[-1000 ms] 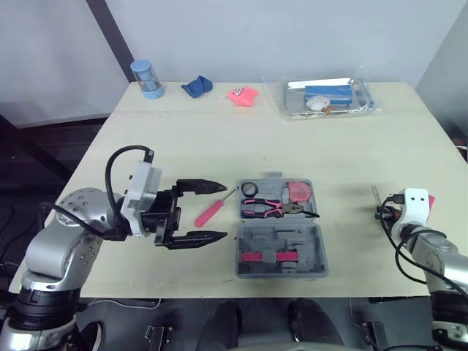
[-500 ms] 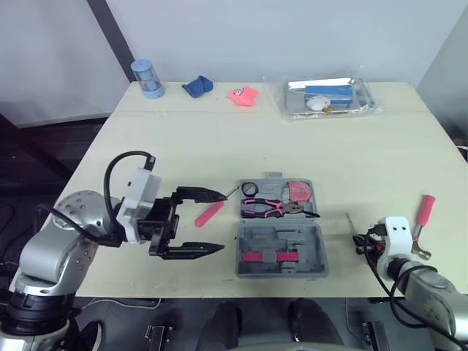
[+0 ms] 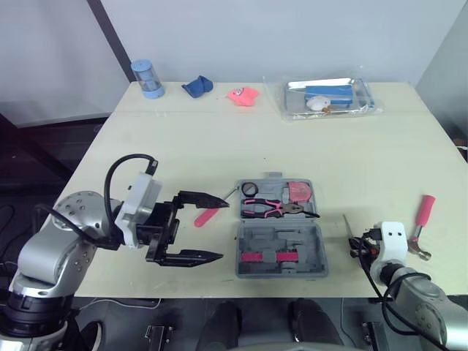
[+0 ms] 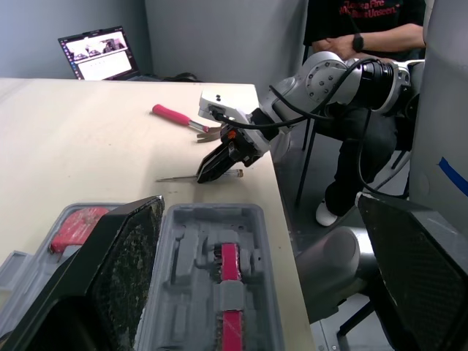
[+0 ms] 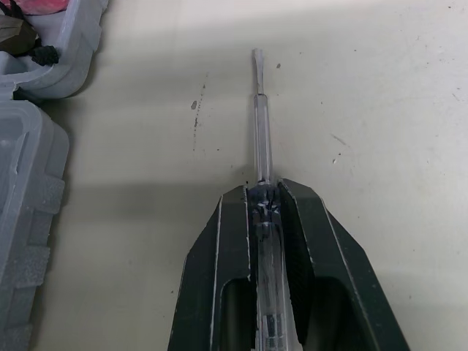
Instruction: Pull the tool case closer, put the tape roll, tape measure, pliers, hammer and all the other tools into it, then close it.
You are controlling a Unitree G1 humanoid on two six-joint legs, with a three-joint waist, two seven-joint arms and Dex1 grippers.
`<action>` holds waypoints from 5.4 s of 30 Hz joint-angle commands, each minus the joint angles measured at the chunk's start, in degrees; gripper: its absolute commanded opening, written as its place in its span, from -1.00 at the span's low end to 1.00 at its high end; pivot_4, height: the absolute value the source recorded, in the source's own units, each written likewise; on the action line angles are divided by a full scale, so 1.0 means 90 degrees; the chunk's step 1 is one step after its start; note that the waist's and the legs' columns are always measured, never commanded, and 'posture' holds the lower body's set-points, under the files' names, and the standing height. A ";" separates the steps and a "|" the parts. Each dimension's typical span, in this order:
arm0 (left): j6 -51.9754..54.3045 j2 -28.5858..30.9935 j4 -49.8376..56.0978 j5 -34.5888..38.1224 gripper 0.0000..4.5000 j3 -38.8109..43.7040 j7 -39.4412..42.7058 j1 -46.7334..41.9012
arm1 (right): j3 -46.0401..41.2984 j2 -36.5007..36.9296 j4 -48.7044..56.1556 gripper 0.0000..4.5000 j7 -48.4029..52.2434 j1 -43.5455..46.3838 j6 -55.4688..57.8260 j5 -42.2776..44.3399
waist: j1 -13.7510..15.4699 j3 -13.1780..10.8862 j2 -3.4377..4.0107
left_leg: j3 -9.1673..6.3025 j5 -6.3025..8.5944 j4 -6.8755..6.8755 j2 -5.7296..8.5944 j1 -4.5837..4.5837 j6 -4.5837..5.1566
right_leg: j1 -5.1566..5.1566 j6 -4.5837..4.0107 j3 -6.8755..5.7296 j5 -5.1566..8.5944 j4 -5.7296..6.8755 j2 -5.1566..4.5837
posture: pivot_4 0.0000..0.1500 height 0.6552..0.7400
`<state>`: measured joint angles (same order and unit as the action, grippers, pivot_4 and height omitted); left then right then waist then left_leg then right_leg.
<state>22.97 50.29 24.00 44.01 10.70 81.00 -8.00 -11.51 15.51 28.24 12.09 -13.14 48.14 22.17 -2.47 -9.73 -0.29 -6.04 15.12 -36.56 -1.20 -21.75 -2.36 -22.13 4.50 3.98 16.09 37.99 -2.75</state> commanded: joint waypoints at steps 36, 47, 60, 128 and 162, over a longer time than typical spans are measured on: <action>-0.0393 -0.0203 -0.0022 -0.0120 1.00 0.0015 -0.0252 0.0185 | 0.3531 0.4315 -0.6475 0.96 0.8397 0.5029 -1.0509 -0.3425 | -0.0005 -0.0035 0.0001 | 0.0008 -0.0001 -0.0035 -0.0003 -0.0001 -0.0002 | 0.0009 0.0002 -0.0001 -0.0003 0.0001 -0.0001 | 1.00 1.00; -0.0446 -0.0145 -0.0071 -0.0209 1.00 -0.0110 -0.0094 0.0103 | 0.4441 0.3892 -0.6803 0.96 0.8284 0.5882 -1.1162 -0.4027 | -0.0009 -0.0035 0.0002 | 0.0005 -0.0004 -0.0036 -0.0003 -0.0001 -0.0007 | 0.0008 0.0000 -0.0001 -0.0003 0.0006 -0.0001 | 1.00 1.00; -0.0543 -0.0049 0.0069 -0.0320 1.00 -0.0107 -0.0093 0.0312 | 0.5048 0.3755 -0.7360 0.15 0.8168 0.6236 -1.1316 -0.4523 | -0.0014 -0.0036 0.0001 | 0.0004 -0.0003 -0.0041 -0.0002 -0.0001 -0.0006 | 0.0008 0.0000 -0.0001 -0.0004 0.0008 -0.0001 | 1.00 1.00; -0.0339 -0.0260 -0.0199 0.0016 1.00 -0.0369 -0.0049 -0.0146 | 0.0028 0.1001 -0.0845 0.98 0.2419 0.0258 -0.1570 -0.0883 | -0.0030 -0.0032 -0.0007 | -0.0014 0.0001 -0.0059 0.0001 -0.0010 0.0001 | 0.0008 0.0002 -0.0013 -0.0002 0.0024 0.0002 | 1.00 1.00; -0.0802 -0.0144 -0.0715 -0.0340 1.00 -0.0100 0.0223 0.0076 | 0.0592 0.2442 -0.1441 -0.98 0.4055 0.0955 -0.3082 -0.0619 | -0.0021 -0.0040 0.0007 | -0.0013 0.0001 -0.0060 0.0000 -0.0008 0.0001 | 0.0010 0.0000 -0.0010 -0.0002 0.0028 0.0004 | 1.00 1.00</action>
<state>17.05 48.14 17.87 41.43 8.05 82.33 -7.71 -6.84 35.22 10.79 45.36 -6.38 19.72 15.61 -2.66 -10.09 -0.23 -6.12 15.12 -37.10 -1.21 -21.81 -2.36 -22.05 4.51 3.90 16.08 38.24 -2.72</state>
